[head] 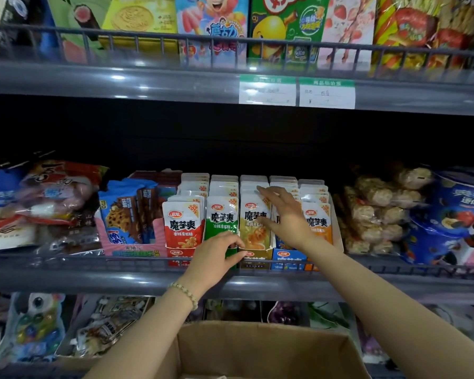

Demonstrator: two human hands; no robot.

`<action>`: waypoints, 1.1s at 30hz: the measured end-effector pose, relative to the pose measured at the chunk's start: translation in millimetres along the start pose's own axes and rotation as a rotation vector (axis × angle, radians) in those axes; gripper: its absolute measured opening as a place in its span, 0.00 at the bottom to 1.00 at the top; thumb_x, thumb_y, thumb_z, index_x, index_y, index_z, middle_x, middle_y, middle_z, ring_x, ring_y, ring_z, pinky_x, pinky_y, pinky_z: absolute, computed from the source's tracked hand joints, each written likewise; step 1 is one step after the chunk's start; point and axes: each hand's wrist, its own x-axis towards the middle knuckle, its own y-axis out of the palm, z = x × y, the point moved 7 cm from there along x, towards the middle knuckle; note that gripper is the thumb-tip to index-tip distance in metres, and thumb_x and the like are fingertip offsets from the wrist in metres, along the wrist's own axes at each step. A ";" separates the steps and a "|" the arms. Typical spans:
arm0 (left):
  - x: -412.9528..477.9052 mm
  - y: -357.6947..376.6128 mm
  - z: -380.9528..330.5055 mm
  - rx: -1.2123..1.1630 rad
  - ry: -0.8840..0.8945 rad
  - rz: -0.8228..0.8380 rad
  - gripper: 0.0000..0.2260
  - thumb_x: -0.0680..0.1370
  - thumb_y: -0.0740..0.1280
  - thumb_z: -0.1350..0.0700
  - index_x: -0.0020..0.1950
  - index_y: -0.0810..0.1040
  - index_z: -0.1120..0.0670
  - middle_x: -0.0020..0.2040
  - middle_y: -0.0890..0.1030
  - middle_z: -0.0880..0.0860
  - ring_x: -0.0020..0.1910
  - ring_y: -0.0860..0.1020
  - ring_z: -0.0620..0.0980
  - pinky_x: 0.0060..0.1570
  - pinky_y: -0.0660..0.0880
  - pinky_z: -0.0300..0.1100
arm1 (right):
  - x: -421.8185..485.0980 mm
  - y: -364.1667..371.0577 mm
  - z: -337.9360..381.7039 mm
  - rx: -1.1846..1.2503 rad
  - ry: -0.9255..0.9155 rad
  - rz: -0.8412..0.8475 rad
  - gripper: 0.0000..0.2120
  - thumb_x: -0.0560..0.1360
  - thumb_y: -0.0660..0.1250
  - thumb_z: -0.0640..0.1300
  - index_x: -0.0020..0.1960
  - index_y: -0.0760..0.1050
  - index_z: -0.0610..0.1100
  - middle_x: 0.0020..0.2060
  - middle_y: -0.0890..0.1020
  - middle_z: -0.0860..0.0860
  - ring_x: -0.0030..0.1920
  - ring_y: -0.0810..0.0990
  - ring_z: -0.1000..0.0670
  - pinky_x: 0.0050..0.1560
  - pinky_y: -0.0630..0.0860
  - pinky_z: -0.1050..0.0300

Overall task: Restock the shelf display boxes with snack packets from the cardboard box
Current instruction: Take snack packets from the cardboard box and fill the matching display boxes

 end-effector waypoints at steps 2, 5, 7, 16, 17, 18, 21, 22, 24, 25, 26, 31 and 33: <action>-5.8 -0.5 -0.5 0.032 -0.001 0.002 0.13 0.77 0.65 0.46 0.60 0.76 0.46 0.66 0.74 0.46 0.66 0.71 0.44 0.67 0.68 0.48 | -7.7 -4.9 4.7 -0.012 -0.008 -0.005 0.29 0.76 0.67 0.48 0.74 0.60 0.53 0.72 0.63 0.50 0.72 0.61 0.48 0.71 0.58 0.53; -22.9 -5.6 -3.6 0.072 0.024 -0.014 0.16 0.77 0.65 0.47 0.65 0.74 0.46 0.71 0.69 0.46 0.71 0.65 0.44 0.72 0.61 0.45 | -31.4 -6.6 19.8 0.012 -0.038 0.049 0.27 0.78 0.63 0.50 0.75 0.58 0.54 0.74 0.62 0.52 0.74 0.59 0.51 0.74 0.58 0.52; -39.4 -8.4 -5.8 0.120 0.053 -0.039 0.18 0.78 0.64 0.46 0.67 0.72 0.46 0.71 0.69 0.44 0.71 0.64 0.44 0.71 0.59 0.42 | -55.1 -2.4 32.5 0.033 -0.059 0.106 0.26 0.79 0.61 0.52 0.74 0.57 0.56 0.75 0.60 0.54 0.74 0.58 0.54 0.74 0.58 0.51; -139.5 34.2 15.3 0.178 -0.025 0.106 0.21 0.79 0.53 0.40 0.69 0.68 0.43 0.71 0.65 0.40 0.72 0.60 0.40 0.70 0.50 0.37 | -184.1 38.7 48.3 0.116 0.011 0.309 0.24 0.79 0.61 0.53 0.73 0.60 0.59 0.72 0.57 0.65 0.72 0.62 0.59 0.70 0.66 0.58; -149.3 42.4 19.7 0.188 -0.040 0.137 0.20 0.79 0.52 0.40 0.70 0.67 0.42 0.71 0.64 0.39 0.72 0.60 0.39 0.70 0.49 0.36 | -198.6 46.8 44.3 0.102 0.030 0.341 0.24 0.79 0.61 0.53 0.73 0.59 0.60 0.73 0.57 0.64 0.72 0.62 0.58 0.71 0.64 0.57; -157.9 50.4 23.1 0.196 -0.046 0.163 0.21 0.79 0.52 0.40 0.70 0.67 0.42 0.71 0.64 0.39 0.72 0.60 0.39 0.70 0.50 0.36 | -213.1 55.1 40.3 0.085 0.047 0.379 0.24 0.79 0.60 0.54 0.73 0.58 0.60 0.73 0.56 0.64 0.72 0.61 0.58 0.72 0.63 0.57; -176.5 75.1 32.8 0.204 -0.081 0.244 0.18 0.80 0.56 0.43 0.69 0.68 0.44 0.71 0.66 0.41 0.71 0.62 0.40 0.71 0.56 0.38 | -253.6 80.8 26.6 0.052 0.118 0.516 0.25 0.79 0.60 0.53 0.73 0.57 0.61 0.74 0.55 0.63 0.73 0.59 0.60 0.72 0.61 0.61; -180.3 83.8 35.2 0.200 -0.089 0.272 0.18 0.80 0.57 0.45 0.69 0.69 0.45 0.71 0.68 0.42 0.70 0.64 0.40 0.70 0.59 0.38 | -266.2 90.5 20.0 0.053 0.155 0.569 0.25 0.79 0.60 0.52 0.74 0.57 0.60 0.75 0.54 0.62 0.72 0.59 0.59 0.71 0.60 0.63; -186.2 102.4 36.6 0.193 -0.096 0.333 0.16 0.80 0.58 0.46 0.68 0.71 0.45 0.68 0.71 0.43 0.67 0.67 0.40 0.66 0.66 0.38 | -289.7 111.0 9.6 0.036 0.210 0.681 0.26 0.79 0.60 0.50 0.75 0.56 0.57 0.75 0.55 0.60 0.73 0.59 0.57 0.71 0.58 0.63; -188.4 111.5 36.2 0.190 -0.100 0.362 0.16 0.80 0.59 0.46 0.67 0.71 0.46 0.66 0.72 0.43 0.65 0.69 0.40 0.63 0.69 0.38 | -299.9 122.7 4.4 0.034 0.235 0.727 0.26 0.79 0.60 0.50 0.75 0.57 0.55 0.75 0.57 0.58 0.73 0.59 0.56 0.71 0.57 0.62; -190.8 120.2 35.5 0.192 -0.106 0.389 0.15 0.80 0.59 0.46 0.66 0.72 0.46 0.65 0.73 0.43 0.63 0.70 0.41 0.61 0.70 0.39 | -309.1 133.2 -0.4 0.055 0.281 0.768 0.25 0.79 0.60 0.51 0.75 0.58 0.54 0.74 0.60 0.56 0.73 0.60 0.55 0.71 0.57 0.62; -209.7 162.9 49.9 0.153 -0.240 0.594 0.16 0.81 0.59 0.49 0.68 0.70 0.48 0.64 0.75 0.50 0.60 0.75 0.49 0.59 0.72 0.44 | -344.4 176.7 -15.6 0.284 0.613 0.931 0.23 0.78 0.63 0.48 0.71 0.65 0.47 0.68 0.71 0.51 0.64 0.72 0.54 0.63 0.69 0.62; -215.3 170.0 60.5 0.142 -0.305 0.650 0.17 0.81 0.58 0.48 0.69 0.69 0.49 0.65 0.75 0.51 0.61 0.74 0.50 0.60 0.72 0.45 | -355.4 189.8 -21.8 0.327 0.701 0.920 0.25 0.77 0.65 0.49 0.72 0.64 0.48 0.68 0.71 0.50 0.65 0.71 0.51 0.65 0.70 0.58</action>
